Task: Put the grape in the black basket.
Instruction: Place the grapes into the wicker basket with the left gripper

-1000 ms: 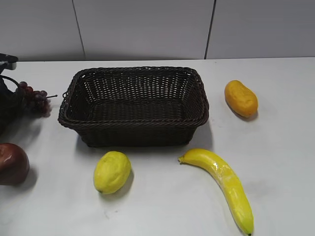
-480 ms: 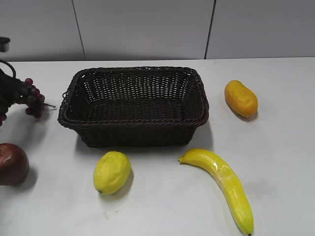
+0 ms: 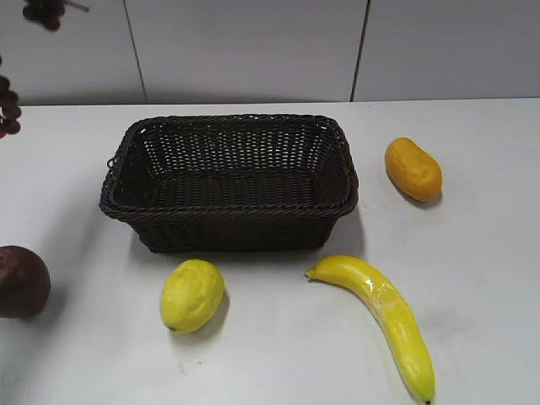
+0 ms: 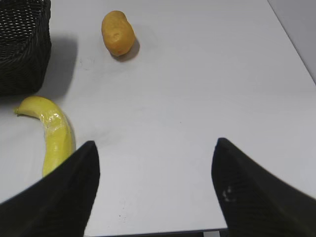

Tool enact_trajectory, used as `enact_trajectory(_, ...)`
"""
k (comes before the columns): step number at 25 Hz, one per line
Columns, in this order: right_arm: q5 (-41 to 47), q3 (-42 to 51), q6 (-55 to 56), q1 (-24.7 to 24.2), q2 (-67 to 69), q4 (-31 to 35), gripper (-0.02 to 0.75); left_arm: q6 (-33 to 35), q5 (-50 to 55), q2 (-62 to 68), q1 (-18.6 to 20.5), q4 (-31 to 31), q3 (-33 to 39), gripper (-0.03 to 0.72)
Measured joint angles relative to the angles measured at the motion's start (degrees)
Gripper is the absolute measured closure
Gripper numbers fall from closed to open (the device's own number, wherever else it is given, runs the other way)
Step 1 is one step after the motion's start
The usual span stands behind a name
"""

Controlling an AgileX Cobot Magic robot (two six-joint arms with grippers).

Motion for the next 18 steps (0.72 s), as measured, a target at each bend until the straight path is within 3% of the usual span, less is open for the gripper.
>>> enact_trajectory(6, 0.0, 0.0, 0.0, 0.0, 0.0, 0.0, 0.200, -0.1, -0.8, -1.9, -9.4, -4.8, -3.9, 0.379)
enact_trajectory(12, 0.0, 0.0, 0.0, 0.0, 0.0, 0.0, 0.200, -0.1, -2.3, 1.7, -18.9, -5.4, -3.9, 0.379)
enact_trajectory(18, 0.0, 0.0, 0.0, 0.0, 0.0, 0.0, 0.200, -0.1, -2.2, 10.8, -22.8, -2.4, -4.0, 0.379)
